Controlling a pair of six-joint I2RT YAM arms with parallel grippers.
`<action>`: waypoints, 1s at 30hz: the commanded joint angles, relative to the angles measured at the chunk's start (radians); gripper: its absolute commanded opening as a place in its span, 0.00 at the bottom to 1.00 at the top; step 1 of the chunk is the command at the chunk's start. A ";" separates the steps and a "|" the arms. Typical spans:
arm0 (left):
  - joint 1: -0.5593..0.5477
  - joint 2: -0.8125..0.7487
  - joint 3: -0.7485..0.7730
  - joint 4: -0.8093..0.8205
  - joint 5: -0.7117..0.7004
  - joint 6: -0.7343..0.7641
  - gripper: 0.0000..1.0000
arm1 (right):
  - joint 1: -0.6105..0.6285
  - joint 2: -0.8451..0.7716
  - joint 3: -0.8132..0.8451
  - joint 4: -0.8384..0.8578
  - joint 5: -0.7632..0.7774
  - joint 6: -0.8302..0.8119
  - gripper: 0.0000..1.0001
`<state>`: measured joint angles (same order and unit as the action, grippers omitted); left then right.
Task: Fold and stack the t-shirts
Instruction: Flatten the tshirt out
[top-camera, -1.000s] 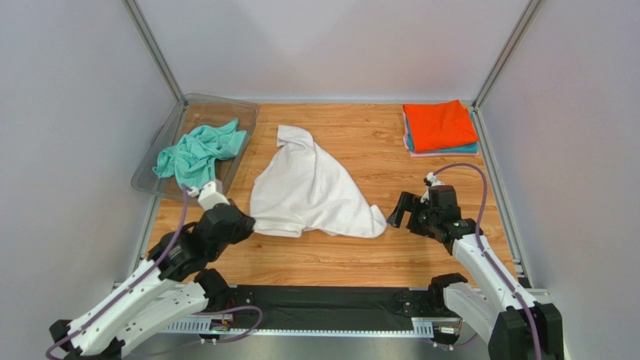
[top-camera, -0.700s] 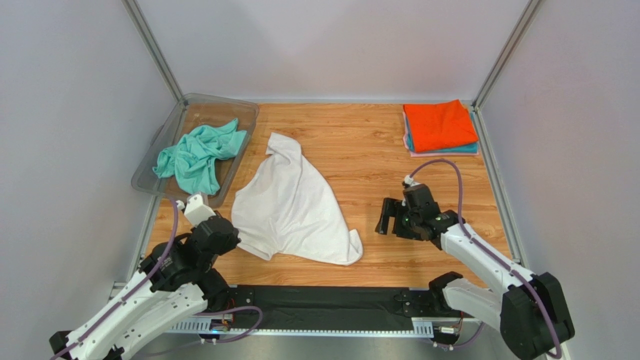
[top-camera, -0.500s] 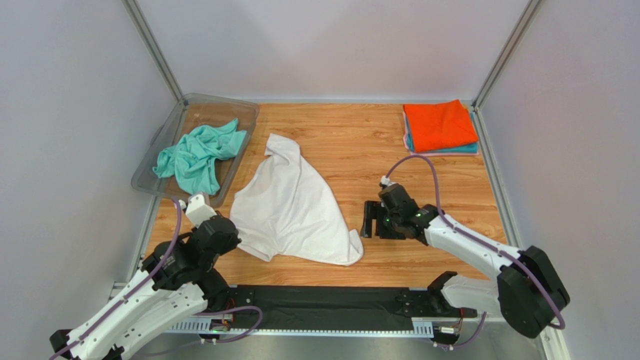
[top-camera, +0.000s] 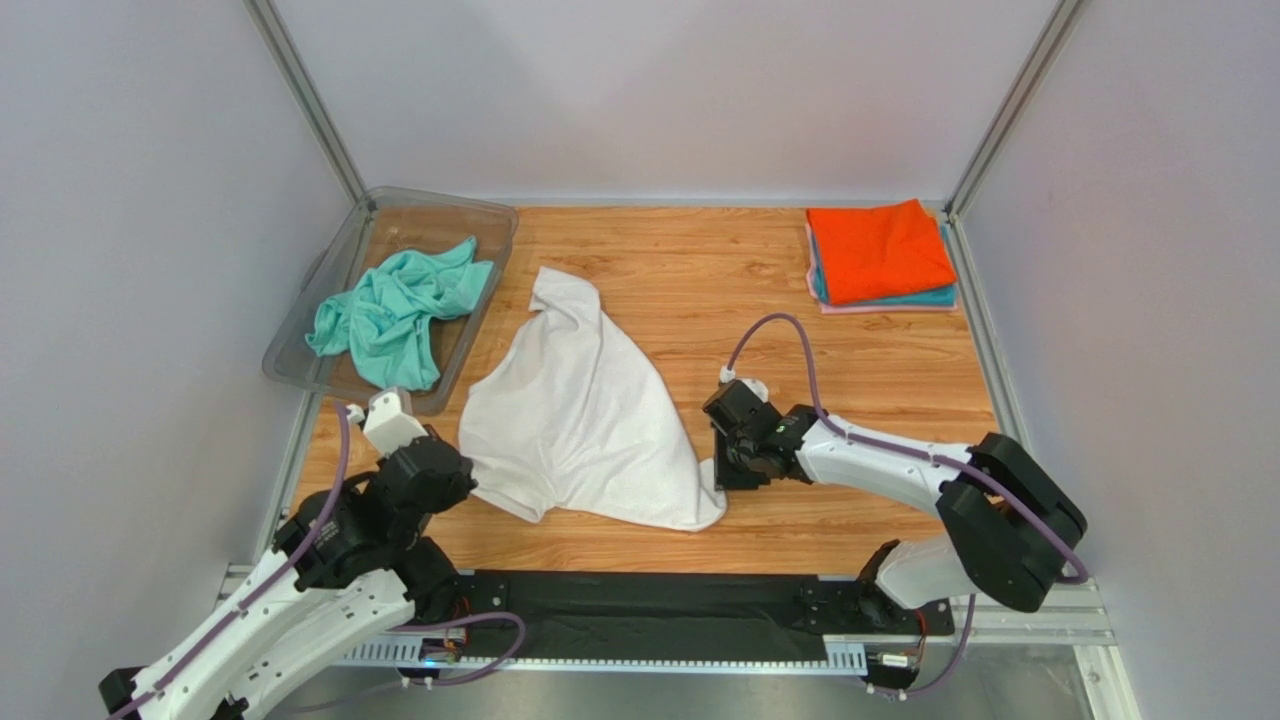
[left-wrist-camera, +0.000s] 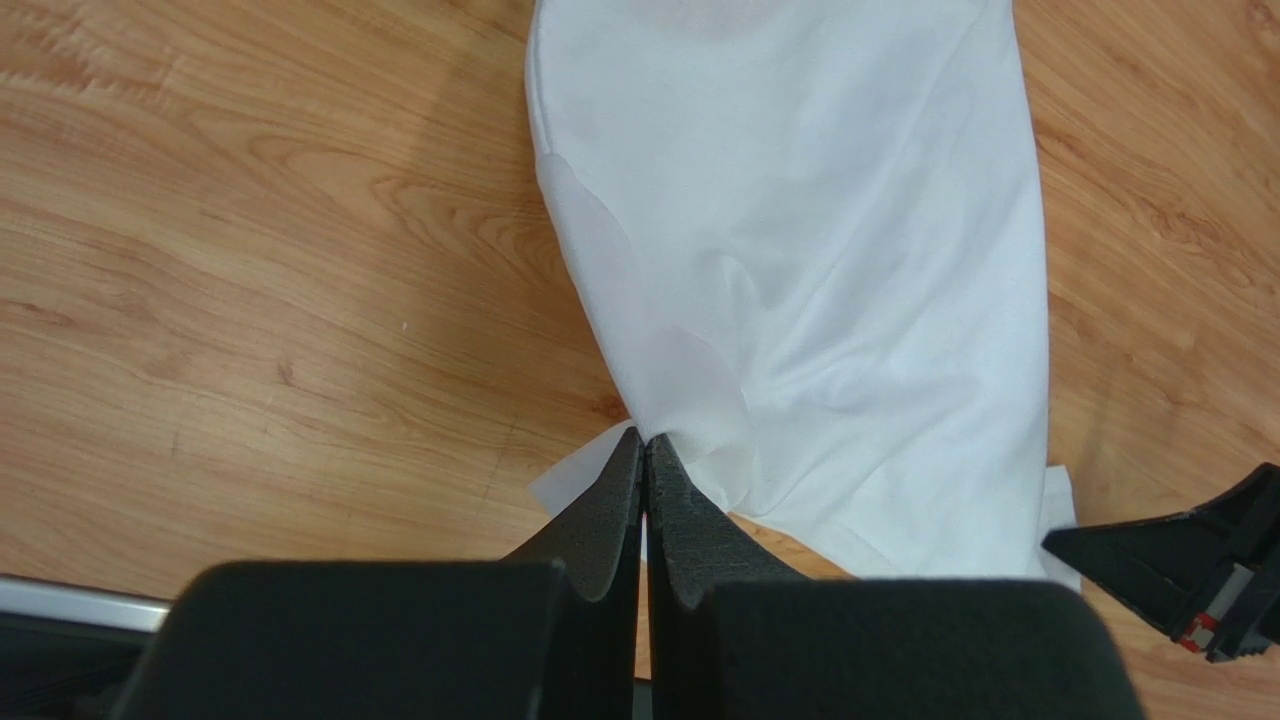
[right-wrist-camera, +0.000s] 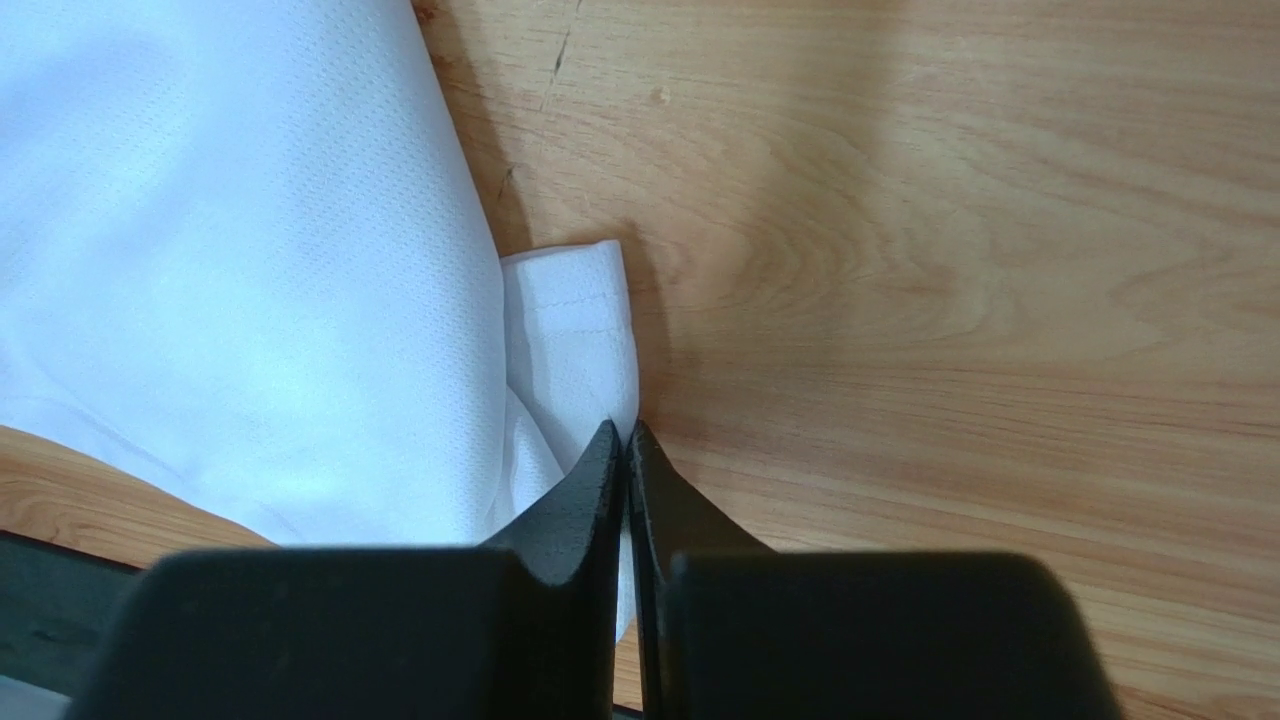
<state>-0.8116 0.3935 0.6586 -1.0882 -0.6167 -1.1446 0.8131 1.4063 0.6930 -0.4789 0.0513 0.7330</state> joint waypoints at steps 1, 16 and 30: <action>0.003 -0.001 0.015 0.031 -0.029 0.045 0.00 | 0.008 -0.064 0.039 -0.019 0.083 0.026 0.00; 0.002 0.177 0.444 0.465 0.023 0.526 0.00 | -0.058 -0.406 0.525 -0.363 0.505 -0.176 0.00; 0.003 0.387 0.837 0.579 0.157 0.778 0.00 | -0.057 -0.517 0.908 -0.380 0.590 -0.391 0.00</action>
<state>-0.8116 0.7094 1.4498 -0.5579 -0.4606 -0.4671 0.7559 0.8688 1.5505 -0.8501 0.5552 0.4297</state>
